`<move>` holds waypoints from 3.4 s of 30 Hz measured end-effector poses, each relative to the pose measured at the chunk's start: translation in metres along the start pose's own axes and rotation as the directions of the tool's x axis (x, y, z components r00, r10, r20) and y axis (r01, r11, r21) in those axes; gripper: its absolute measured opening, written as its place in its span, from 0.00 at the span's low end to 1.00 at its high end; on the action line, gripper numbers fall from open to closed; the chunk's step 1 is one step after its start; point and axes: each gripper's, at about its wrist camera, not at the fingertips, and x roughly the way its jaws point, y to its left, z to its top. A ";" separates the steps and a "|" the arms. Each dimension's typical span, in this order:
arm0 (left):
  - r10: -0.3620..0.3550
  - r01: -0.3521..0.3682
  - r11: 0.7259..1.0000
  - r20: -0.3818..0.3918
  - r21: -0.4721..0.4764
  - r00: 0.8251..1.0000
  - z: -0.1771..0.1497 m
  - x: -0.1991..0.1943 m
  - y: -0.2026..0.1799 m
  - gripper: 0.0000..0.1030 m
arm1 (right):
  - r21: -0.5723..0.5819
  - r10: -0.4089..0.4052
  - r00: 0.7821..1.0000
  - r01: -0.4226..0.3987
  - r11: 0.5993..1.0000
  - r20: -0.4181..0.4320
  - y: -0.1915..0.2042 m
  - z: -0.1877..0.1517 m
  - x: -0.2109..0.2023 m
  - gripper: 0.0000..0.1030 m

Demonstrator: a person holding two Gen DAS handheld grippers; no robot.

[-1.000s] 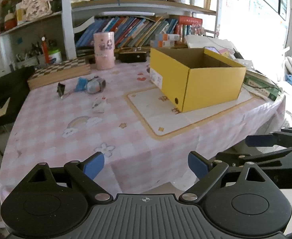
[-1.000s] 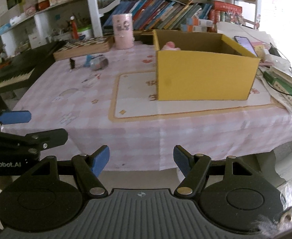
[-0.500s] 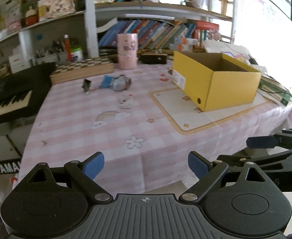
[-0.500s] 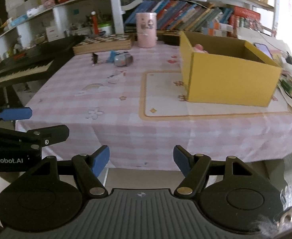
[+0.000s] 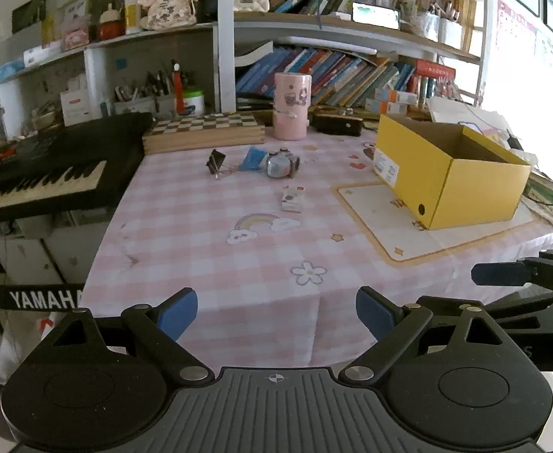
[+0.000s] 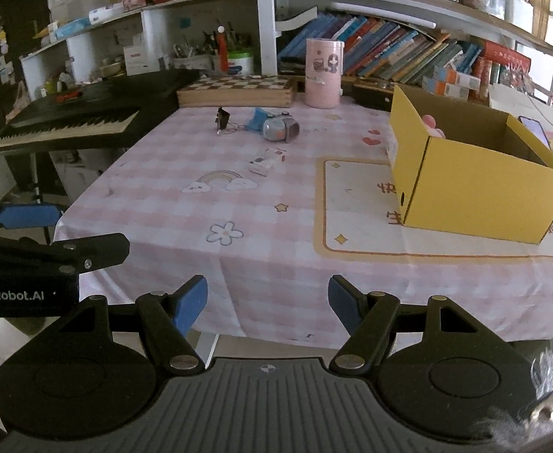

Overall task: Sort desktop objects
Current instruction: 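Move both tools toward the white card package and grey toy car, then grasp the white card package with the left tool while the right tool grasps the grey toy car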

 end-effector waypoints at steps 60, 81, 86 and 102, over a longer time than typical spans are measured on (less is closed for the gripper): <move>0.022 -0.027 0.997 -0.064 -0.078 0.998 0.049 0.096 0.023 0.90 | -0.057 0.019 0.999 -0.021 0.998 -0.033 -0.026 0.084 0.097 0.67; 0.032 -0.035 0.999 -0.091 -0.030 0.995 0.092 0.183 -0.026 0.80 | -0.054 0.109 0.994 -0.108 0.993 0.027 -0.085 0.173 0.160 0.80; 0.018 -0.020 1.000 -0.104 -0.017 0.994 0.097 0.205 -0.035 0.70 | -0.059 0.129 0.992 -0.129 0.990 0.005 -0.089 0.181 0.173 0.82; 0.021 -0.018 1.000 -0.167 0.016 0.986 0.103 0.256 -0.044 0.57 | -0.057 0.143 0.987 -0.147 0.987 -0.068 -0.100 0.189 0.208 0.84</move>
